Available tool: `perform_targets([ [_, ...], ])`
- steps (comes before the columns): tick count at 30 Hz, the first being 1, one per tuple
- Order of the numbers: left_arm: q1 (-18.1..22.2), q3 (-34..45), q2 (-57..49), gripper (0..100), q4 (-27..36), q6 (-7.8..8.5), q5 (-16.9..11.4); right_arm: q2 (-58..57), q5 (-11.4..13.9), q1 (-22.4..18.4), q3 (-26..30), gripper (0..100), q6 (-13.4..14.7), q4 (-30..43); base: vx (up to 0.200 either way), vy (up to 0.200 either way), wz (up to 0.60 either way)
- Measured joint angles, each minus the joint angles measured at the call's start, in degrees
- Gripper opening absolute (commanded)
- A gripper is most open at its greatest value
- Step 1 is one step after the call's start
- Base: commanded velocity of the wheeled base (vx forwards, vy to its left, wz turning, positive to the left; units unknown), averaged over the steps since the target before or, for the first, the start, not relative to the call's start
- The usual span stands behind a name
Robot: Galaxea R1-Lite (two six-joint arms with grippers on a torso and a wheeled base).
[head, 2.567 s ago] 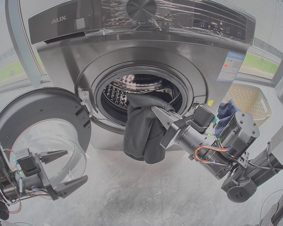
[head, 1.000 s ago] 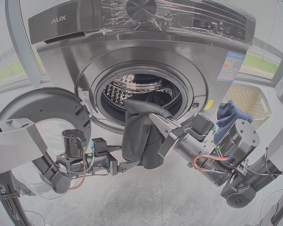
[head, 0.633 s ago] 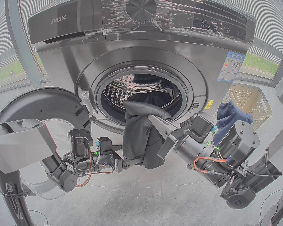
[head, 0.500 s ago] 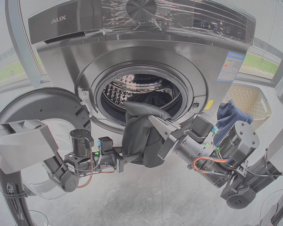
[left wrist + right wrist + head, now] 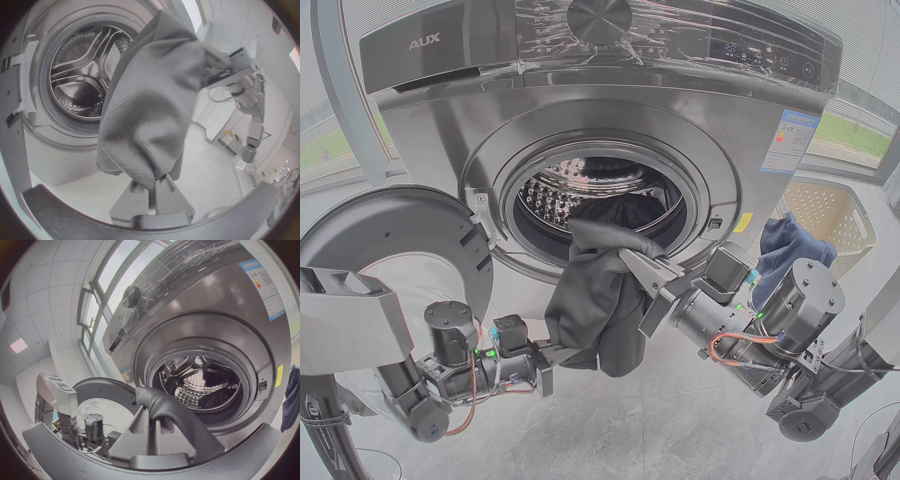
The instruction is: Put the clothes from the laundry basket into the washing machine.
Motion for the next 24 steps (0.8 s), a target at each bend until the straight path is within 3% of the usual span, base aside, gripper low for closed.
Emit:
perform_targets([
  [5,-2.01,8.58,-6.81,0,-2.29,0.46,0.04,1.62,0.22,-1.16,0.28,0,-0.11,0.02,0.0,0.0,0.0],
  [6,-2.58,9.81,-8.63,0,-2.51,0.44,0.04,2.05,0.22,-1.35,0.3,100,-0.11,0.0,0.0,0.0,0.0],
  [13,-7.83,14.25,-19.08,0,-3.5,-1.82,0.06,5.1,0.39,-2.16,0.68,100,-0.22,0.0,0.0,0.0,0.0],
  [17,-8.37,13.59,-21.81,0,-3.47,-2.69,0.37,6.01,0.38,-2.27,3.04,100,-0.48,0.0,0.0,0.0,0.0],
  [19,-8.09,12.32,-22.58,0,-3.56,-3.17,1.29,6.23,0.3,-2.27,5.12,100,-0.63,0.02,0.0,0.0,0.0],
  [24,-7.44,7.28,-23.6,0,-3.58,-5.52,7.16,6.34,0.11,-2.12,10.17,100,-0.79,-0.02,0.0,0.0,0.0],
])
